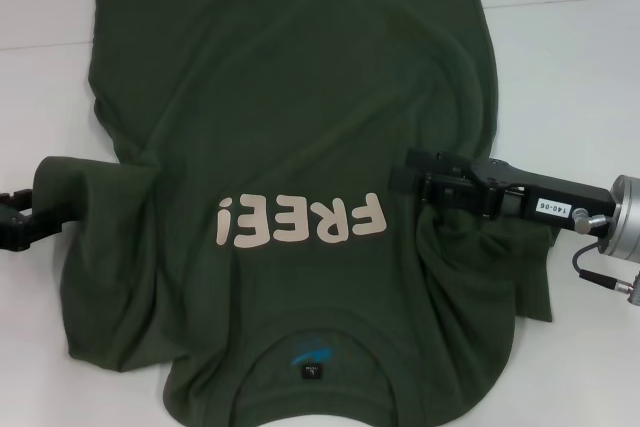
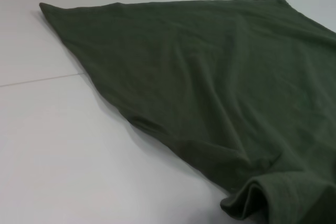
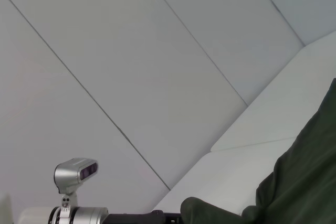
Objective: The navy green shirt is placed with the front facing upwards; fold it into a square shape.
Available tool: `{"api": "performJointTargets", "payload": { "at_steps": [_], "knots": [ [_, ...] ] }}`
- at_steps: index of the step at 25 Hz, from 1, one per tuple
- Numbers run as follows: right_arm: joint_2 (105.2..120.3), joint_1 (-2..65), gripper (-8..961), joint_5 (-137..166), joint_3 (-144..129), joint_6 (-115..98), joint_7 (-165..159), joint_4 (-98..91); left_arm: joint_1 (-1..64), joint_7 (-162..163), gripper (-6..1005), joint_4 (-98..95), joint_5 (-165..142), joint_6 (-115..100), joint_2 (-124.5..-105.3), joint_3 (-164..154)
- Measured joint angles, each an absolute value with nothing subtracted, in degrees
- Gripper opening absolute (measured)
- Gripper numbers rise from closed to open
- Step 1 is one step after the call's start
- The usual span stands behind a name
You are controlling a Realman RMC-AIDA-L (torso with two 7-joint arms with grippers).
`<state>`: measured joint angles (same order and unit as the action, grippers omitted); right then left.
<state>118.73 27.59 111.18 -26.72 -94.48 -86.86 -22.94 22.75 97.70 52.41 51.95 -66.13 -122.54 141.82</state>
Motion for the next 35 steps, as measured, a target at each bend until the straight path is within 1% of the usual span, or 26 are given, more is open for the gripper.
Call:
{"api": "performJointTargets", "payload": {
  "at_steps": [6,11,19,25,35],
  "knots": [
    [118.73,27.4,912,111.2,-26.7,-94.6,-86.8,-22.9,23.0,98.1,544,52.2,51.8,-66.1,-122.43,141.8],
    [118.77,27.3,912,111.2,-26.7,-94.6,-86.8,-22.9,22.8,98.6,301,52.2,51.9,-66.1,-122.03,141.9],
    [118.86,27.3,912,111.1,-26.7,-94.7,-86.8,-22.9,22.0,98.9,79,53.4,52.1,-67.7,-121.84,142.3],
    [118.91,27.3,911,111.1,-26.7,-94.8,-86.7,-22.9,21.9,99.0,-1,53.7,52.1,-70.1,-121.39,143.0],
    [119.01,27.3,904,111.1,-26.7,-94.8,-86.6,-22.9,21.9,99.0,19,54.4,52.1,-73.4,-121.05,145.2]
  ]
}}
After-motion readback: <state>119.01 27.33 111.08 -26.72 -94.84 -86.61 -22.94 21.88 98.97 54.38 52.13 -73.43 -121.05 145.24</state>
